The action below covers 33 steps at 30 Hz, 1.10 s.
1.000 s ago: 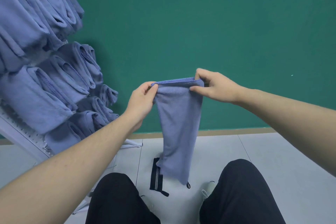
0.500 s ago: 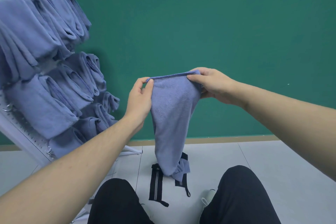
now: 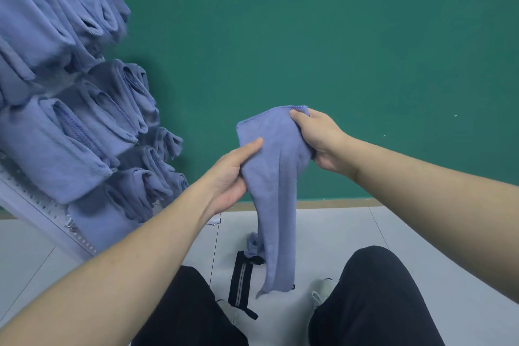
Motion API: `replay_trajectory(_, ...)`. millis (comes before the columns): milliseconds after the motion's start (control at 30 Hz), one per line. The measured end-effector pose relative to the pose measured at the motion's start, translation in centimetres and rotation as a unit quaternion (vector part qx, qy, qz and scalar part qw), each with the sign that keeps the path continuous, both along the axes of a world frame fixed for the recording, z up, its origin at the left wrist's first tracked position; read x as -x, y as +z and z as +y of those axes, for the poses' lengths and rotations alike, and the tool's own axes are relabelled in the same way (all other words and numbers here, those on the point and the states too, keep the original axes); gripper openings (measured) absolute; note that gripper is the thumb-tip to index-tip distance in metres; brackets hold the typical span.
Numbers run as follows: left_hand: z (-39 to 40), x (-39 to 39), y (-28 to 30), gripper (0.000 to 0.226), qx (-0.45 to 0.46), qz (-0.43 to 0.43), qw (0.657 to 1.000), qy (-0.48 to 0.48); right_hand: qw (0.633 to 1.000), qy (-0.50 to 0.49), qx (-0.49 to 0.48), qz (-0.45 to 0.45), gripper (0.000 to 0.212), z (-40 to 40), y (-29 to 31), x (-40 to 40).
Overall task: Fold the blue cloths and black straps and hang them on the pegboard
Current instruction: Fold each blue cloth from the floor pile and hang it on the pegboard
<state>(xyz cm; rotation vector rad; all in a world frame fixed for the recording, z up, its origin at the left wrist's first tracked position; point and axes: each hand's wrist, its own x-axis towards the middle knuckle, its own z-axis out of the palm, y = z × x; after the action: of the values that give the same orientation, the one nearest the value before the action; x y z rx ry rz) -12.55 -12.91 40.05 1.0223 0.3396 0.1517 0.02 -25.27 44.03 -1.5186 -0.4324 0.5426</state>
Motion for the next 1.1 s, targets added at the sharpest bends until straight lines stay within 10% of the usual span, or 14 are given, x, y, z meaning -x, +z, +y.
replay_trajectory(233, -0.5, -0.1, -1.3, 0.033, -0.025, 0.031, 0.999, 0.004, 0.997, -0.029, 0.078, -0.006, 0.026, 0.1, -1.6, -1.0)
replay_trajectory(433, 0.0, -1.1, 0.1, 0.037, 0.027, 0.03, 0.998, 0.044, 0.984, 0.136, 0.068, 0.091, 0.07, -1.3, -4.0, -0.5)
replay_trajectory(567, 1.5, -1.5, 0.0, 0.04, 0.034, 0.055, 0.994, 0.09, 0.976, 0.189, 0.106, 0.008, 0.028, -2.8, -6.1, 0.0)
replay_trajectory(1100, 1.9, -2.0, -0.8, 0.017, -0.322, 0.025, 0.919, 0.226, 0.985, 0.009, 0.114, -0.133, 0.042, -1.2, -6.2, 0.5)
